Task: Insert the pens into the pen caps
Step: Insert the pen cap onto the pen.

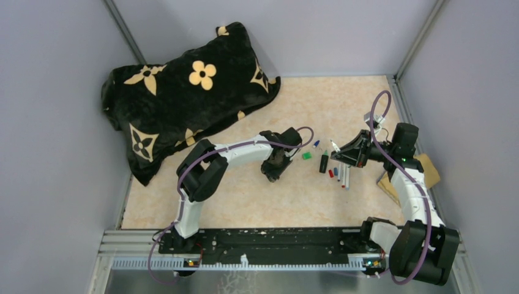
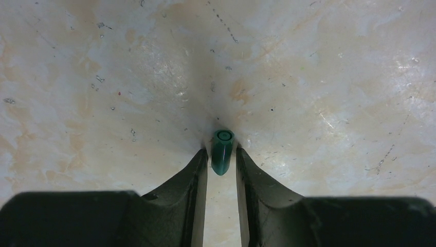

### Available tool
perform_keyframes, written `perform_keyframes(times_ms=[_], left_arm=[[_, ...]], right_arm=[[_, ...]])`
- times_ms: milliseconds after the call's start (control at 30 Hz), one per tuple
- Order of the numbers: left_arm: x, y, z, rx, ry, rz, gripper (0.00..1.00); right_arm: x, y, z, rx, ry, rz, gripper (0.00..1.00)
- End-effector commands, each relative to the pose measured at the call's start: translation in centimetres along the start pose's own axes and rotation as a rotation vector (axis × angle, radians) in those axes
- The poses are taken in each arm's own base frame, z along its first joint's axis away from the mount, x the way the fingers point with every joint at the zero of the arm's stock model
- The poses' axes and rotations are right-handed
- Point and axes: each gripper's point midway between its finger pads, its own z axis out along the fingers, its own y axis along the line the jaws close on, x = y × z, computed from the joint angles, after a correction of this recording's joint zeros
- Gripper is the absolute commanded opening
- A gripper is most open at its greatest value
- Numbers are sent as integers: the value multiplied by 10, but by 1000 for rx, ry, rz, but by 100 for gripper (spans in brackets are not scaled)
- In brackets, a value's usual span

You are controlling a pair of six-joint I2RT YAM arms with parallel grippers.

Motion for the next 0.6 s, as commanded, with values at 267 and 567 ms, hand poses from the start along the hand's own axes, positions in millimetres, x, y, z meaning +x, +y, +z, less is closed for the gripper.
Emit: perform_keyframes(times_ms=[267,567], left_arm=[[-3,-1,25,-9,-13,2,25],[-5,1,24,-24,-27,1,38]], right_arm=[[-21,7,-2,-26,-14,-109,0],[-22,7,-2,-30,-14,-112,0]])
